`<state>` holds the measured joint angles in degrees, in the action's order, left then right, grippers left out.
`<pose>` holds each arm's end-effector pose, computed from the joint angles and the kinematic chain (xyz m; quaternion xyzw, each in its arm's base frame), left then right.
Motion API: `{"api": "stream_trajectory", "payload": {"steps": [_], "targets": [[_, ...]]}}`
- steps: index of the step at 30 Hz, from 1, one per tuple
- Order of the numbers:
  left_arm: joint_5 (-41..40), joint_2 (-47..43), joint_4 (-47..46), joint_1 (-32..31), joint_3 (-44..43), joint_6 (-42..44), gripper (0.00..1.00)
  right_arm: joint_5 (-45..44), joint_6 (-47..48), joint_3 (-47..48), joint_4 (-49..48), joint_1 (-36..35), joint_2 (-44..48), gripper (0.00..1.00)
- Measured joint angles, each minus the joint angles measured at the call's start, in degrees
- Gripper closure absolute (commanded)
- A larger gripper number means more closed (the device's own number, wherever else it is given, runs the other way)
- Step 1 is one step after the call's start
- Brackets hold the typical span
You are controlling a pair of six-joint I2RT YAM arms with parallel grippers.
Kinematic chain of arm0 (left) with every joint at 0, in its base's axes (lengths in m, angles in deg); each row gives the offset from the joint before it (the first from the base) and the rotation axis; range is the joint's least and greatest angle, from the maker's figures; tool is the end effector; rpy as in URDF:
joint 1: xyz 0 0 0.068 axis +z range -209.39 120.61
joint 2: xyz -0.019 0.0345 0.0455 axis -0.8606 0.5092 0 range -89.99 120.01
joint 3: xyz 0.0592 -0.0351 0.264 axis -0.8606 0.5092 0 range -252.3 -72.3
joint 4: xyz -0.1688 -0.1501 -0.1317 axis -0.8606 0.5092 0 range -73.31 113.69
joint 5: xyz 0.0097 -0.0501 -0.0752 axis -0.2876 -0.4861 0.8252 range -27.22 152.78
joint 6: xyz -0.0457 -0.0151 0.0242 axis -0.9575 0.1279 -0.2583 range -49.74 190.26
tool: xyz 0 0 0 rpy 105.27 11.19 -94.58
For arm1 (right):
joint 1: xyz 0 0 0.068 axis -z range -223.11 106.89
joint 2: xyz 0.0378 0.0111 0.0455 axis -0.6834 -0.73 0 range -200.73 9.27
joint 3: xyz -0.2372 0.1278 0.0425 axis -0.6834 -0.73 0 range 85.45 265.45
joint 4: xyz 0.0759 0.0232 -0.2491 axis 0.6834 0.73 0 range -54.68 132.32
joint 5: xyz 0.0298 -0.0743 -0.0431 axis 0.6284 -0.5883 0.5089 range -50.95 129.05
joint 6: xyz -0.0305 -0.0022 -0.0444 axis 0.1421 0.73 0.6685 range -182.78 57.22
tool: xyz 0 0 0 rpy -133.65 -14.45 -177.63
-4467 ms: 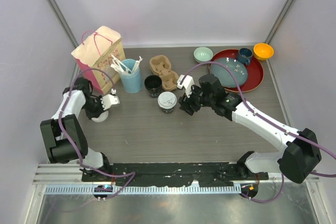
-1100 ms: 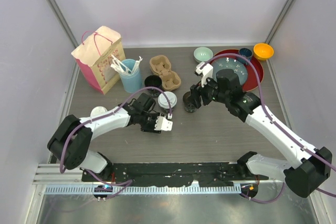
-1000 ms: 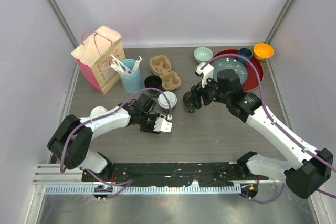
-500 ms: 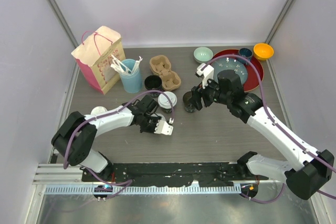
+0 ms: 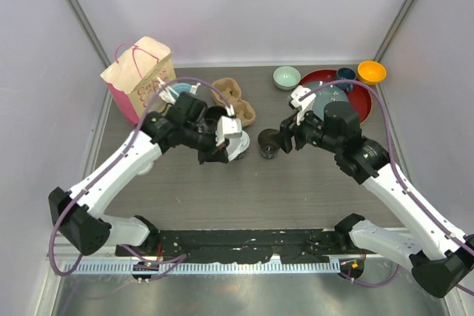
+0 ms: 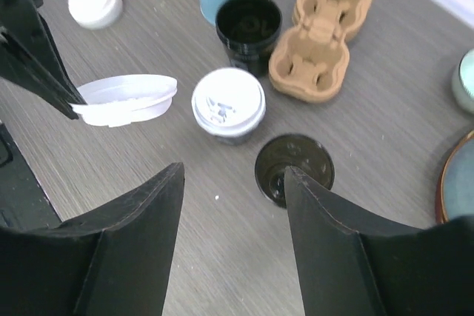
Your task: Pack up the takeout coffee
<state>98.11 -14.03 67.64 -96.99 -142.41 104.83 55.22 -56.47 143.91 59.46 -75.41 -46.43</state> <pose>0.1953 -0.1762 0.3182 0.6079 0.6869 -0.2980 0.2643 0.1755 0.1227 0.3637 -0.3451 0.7457 0.2386 0.5176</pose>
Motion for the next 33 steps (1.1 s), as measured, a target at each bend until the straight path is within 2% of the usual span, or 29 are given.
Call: {"api": "stream_trajectory", "payload": {"steps": [6,8,13,17,24,33], "targets": [[15.47,-0.92,7.56,4.76,-12.22,-13.66,1.00,1.62,2.47,-0.87,-10.03,-4.15,2.71,0.43],[20.65,-0.92,9.27,5.40,-14.36,-17.42,1.00,1.46,4.20,-2.71,-13.75,-6.34,3.89,0.48],[31.15,-0.85,7.32,6.34,-15.69,-28.35,1.00,2.56,8.90,-10.86,-22.53,-8.35,9.60,0.49],[33.75,-0.63,4.94,7.43,-16.00,-34.53,1.00,4.85,10.12,-13.97,-26.16,-8.35,13.40,0.48],[34.86,0.55,0.94,8.00,-16.00,-40.68,1.00,9.03,9.11,-14.75,-32.35,-8.66,12.72,0.41],[34.88,0.59,-0.79,8.02,-15.89,-41.97,1.00,10.36,6.97,-14.97,-34.25,-10.49,6.51,0.48]]}}
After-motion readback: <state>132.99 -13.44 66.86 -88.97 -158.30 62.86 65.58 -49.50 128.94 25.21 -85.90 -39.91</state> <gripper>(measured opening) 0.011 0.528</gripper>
